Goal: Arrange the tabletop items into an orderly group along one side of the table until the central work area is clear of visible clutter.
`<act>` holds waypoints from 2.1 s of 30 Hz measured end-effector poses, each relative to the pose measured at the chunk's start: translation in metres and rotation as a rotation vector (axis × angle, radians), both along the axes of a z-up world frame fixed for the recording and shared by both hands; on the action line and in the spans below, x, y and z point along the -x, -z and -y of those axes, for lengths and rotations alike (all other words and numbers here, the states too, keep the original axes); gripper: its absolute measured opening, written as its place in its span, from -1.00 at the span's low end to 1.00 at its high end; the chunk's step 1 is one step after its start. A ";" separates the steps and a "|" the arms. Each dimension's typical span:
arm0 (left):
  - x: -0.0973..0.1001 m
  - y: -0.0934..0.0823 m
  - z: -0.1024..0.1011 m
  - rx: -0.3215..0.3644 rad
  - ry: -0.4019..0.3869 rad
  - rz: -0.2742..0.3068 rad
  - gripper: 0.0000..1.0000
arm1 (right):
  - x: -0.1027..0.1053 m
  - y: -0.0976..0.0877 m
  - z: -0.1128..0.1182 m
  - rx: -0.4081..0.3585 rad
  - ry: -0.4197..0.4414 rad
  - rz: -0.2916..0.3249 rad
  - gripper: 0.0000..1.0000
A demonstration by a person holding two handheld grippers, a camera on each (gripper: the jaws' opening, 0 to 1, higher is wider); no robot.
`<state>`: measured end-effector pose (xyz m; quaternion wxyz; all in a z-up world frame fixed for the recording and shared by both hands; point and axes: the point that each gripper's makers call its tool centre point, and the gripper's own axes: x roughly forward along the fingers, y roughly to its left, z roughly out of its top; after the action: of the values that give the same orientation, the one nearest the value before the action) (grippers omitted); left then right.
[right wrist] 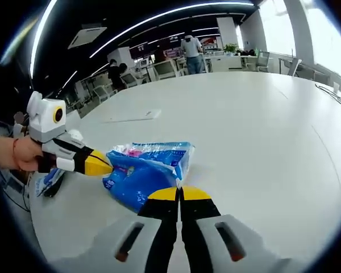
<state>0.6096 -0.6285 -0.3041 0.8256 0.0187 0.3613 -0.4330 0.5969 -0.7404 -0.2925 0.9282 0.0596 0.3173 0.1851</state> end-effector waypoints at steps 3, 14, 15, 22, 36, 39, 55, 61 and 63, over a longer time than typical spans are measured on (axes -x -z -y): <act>0.000 0.002 0.001 0.002 -0.001 -0.007 -1.00 | 0.000 0.002 0.001 0.003 0.001 -0.007 -1.00; -0.001 0.002 0.010 0.019 -0.001 -0.011 -1.00 | -0.001 0.002 0.011 0.007 0.016 -0.006 -1.00; -0.001 0.002 0.011 0.021 -0.002 -0.013 -1.00 | -0.001 0.002 0.011 0.005 0.017 -0.006 -1.00; -0.003 0.004 0.016 0.023 0.001 -0.014 -1.00 | -0.003 0.005 0.016 0.007 0.025 -0.007 -1.00; -0.002 0.012 0.018 0.020 -0.005 -0.029 -1.00 | -0.003 0.012 0.020 0.009 0.035 -0.015 -1.00; -0.002 0.013 0.017 0.020 -0.008 -0.034 -1.00 | -0.004 0.014 0.021 0.007 0.040 -0.016 -1.00; -0.001 0.014 0.017 0.028 0.002 -0.038 -0.87 | -0.001 0.019 0.022 0.009 0.058 -0.024 -0.93; -0.001 0.011 0.018 0.045 -0.001 -0.041 -0.78 | -0.001 0.018 0.022 0.006 0.064 -0.017 -0.86; -0.002 0.008 0.019 0.052 -0.002 -0.031 -0.75 | -0.001 0.018 0.023 0.005 0.068 -0.015 -0.82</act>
<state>0.6118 -0.6475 -0.3118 0.8205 -0.0097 0.3628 -0.4417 0.5978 -0.7632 -0.3106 0.9317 0.0696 0.3225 0.1521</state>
